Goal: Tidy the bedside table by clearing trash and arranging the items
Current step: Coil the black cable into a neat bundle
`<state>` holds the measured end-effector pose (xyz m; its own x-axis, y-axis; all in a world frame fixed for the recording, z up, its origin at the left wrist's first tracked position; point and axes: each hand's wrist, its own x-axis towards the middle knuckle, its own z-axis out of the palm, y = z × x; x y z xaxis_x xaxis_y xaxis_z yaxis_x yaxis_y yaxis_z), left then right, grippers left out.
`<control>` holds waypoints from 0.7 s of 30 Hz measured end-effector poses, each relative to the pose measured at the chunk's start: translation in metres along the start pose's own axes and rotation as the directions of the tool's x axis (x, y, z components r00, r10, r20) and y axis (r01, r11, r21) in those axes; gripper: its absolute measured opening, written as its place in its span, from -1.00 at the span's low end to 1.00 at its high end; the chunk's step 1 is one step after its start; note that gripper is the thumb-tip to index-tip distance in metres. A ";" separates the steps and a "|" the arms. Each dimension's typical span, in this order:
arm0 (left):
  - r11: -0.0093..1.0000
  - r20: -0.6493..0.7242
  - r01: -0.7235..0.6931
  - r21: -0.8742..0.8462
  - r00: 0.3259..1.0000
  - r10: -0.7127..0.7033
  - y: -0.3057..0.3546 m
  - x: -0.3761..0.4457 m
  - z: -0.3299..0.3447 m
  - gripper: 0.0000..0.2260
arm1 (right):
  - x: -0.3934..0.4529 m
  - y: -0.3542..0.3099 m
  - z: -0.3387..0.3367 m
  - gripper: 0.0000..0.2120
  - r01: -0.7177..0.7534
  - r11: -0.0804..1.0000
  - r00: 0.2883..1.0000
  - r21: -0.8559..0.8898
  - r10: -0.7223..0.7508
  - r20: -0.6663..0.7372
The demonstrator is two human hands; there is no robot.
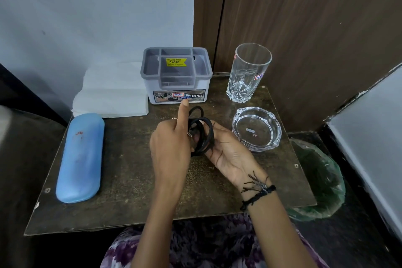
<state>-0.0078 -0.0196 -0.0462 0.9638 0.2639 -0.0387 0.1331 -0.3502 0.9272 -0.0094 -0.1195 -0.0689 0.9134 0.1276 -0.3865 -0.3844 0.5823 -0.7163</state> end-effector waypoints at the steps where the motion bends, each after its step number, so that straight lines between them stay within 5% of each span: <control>1: 1.000 -0.020 -0.025 0.017 0.999 0.025 0.001 -0.001 0.000 -0.43 | 0.000 0.000 -0.001 -0.84 0.003 0.998 1.000 -0.067 -0.003 -0.005; 6: 0.991 -0.139 -0.115 0.065 0.983 0.123 -0.001 0.001 -0.004 -0.44 | -0.002 0.002 0.001 -0.83 0.060 0.965 0.996 -0.257 -0.043 0.072; 11: 0.987 -0.246 -0.083 0.141 0.962 0.116 -0.006 0.006 -0.008 -0.45 | -0.006 -0.003 0.002 -0.52 0.101 0.901 0.980 -0.422 -0.016 0.200; 14: 0.987 -0.209 -0.074 0.146 0.972 0.103 -0.011 0.008 -0.011 -0.46 | -0.008 0.001 0.008 -0.67 0.189 0.835 0.950 -0.518 -0.023 0.310; 18: 0.983 -0.138 -0.054 0.174 0.987 0.078 -0.016 0.012 -0.012 -0.48 | -0.004 0.010 0.009 -0.25 0.281 0.785 0.949 -0.552 -0.141 0.283; 21: 0.986 -0.146 -0.054 0.159 0.986 0.078 -0.016 0.015 -0.015 -0.50 | -0.003 0.016 0.010 -0.42 0.395 0.752 0.912 -0.528 -0.254 0.321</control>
<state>0.0011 0.0031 -0.0565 0.9272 0.3640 0.0885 0.1155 -0.5026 0.8568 -0.0169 -0.1027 -0.0732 0.9740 0.2261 0.0157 0.0013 0.0637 -0.9980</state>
